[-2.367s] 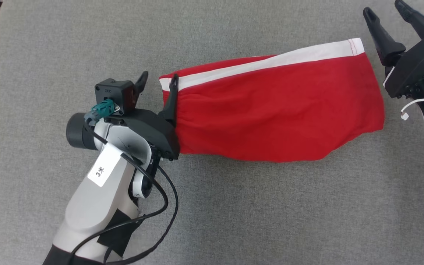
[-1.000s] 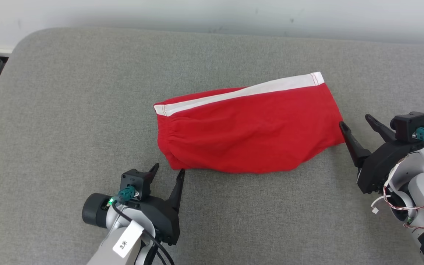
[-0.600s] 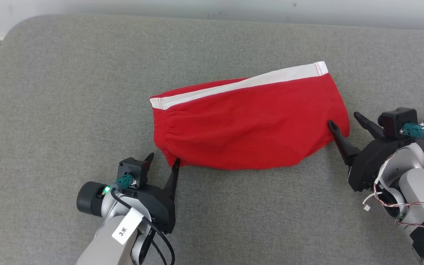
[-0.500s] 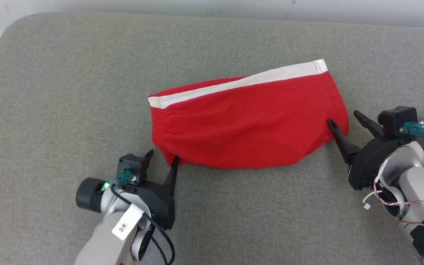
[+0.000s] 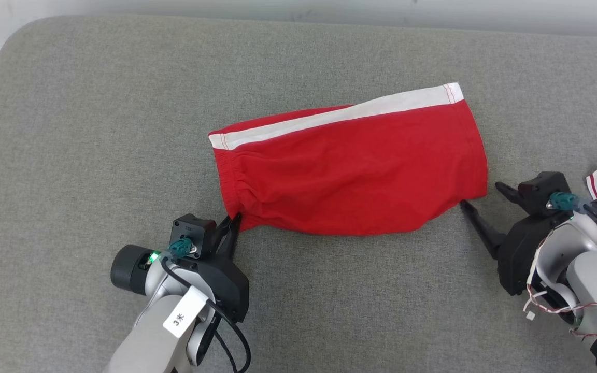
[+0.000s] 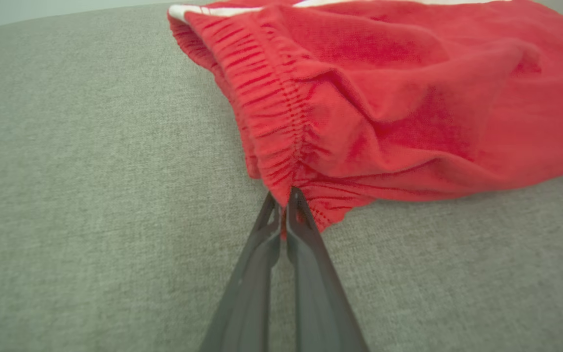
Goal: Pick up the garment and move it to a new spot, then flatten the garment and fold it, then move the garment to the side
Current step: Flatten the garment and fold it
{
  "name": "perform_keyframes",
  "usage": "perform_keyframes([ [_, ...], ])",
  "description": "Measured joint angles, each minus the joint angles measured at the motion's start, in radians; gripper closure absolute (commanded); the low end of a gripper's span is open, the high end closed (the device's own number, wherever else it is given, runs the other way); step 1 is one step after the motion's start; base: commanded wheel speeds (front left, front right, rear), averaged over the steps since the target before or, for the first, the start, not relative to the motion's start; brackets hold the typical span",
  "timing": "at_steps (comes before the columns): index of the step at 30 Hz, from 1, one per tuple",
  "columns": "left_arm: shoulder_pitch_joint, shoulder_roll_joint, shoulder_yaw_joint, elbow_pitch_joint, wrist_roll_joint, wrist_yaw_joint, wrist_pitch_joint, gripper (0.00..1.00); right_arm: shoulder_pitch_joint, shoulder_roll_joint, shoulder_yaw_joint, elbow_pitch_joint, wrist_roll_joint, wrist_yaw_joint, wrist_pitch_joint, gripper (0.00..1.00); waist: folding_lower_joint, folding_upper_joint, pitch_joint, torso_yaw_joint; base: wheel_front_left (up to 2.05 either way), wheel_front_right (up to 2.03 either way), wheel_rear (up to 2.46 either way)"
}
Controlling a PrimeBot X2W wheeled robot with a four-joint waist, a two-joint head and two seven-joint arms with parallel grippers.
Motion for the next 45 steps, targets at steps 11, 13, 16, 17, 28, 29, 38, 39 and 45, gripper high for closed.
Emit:
perform_keyframes([
  [11,0.000,-0.002,-0.001,0.013,-0.001,-0.001,-0.005,1.00,0.014,0.013,-0.001,-0.018,0.019,0.003,0.018,0.00,0.0000,-0.0001,-0.003,0.001,0.00,0.00,0.00],
  [13,-0.002,-0.004,-0.004,0.014,-0.001,-0.002,-0.005,1.00,0.012,0.016,-0.003,-0.017,0.022,0.003,0.018,0.00,0.0000,0.0000,-0.001,0.003,0.00,0.00,0.00],
  [16,-0.017,-0.008,-0.009,0.019,-0.001,-0.009,-0.005,1.00,0.008,0.014,-0.010,-0.014,0.022,0.002,0.018,0.00,0.0000,0.0000,0.003,0.010,0.00,0.00,0.00],
  [17,-0.018,-0.009,-0.009,0.020,-0.001,-0.009,-0.006,1.00,0.005,0.015,-0.010,-0.011,0.022,0.002,0.018,0.00,0.0000,0.0000,0.004,0.013,0.00,0.00,0.00],
  [28,-0.021,-0.018,-0.012,0.029,-0.004,-0.010,-0.019,1.00,-0.037,0.015,-0.016,0.019,0.017,-0.011,0.026,0.00,0.0000,0.0000,0.019,0.039,0.00,0.00,0.00],
  [29,-0.021,-0.018,-0.012,0.030,-0.006,-0.010,-0.019,1.00,-0.039,0.015,-0.016,0.020,0.017,-0.011,0.026,0.00,0.0000,0.0000,0.020,0.040,0.00,0.00,0.00],
  [38,-0.026,-0.022,-0.012,0.041,-0.009,-0.011,-0.024,1.00,-0.054,0.022,-0.010,0.040,0.017,-0.010,0.026,1.00,0.0000,0.0000,0.021,0.043,0.00,0.00,0.00],
  [39,-0.027,-0.022,-0.012,0.043,-0.009,-0.015,-0.026,1.00,-0.054,0.022,-0.010,0.040,0.017,-0.010,0.026,1.00,0.0000,0.0000,0.020,0.042,0.00,0.00,0.00],
  [45,-0.032,0.004,-0.032,0.046,-0.008,-0.049,-0.037,1.00,-0.029,0.022,-0.019,0.022,0.025,-0.011,0.007,1.00,0.0000,0.0000,0.004,0.036,0.00,0.00,0.00],
])
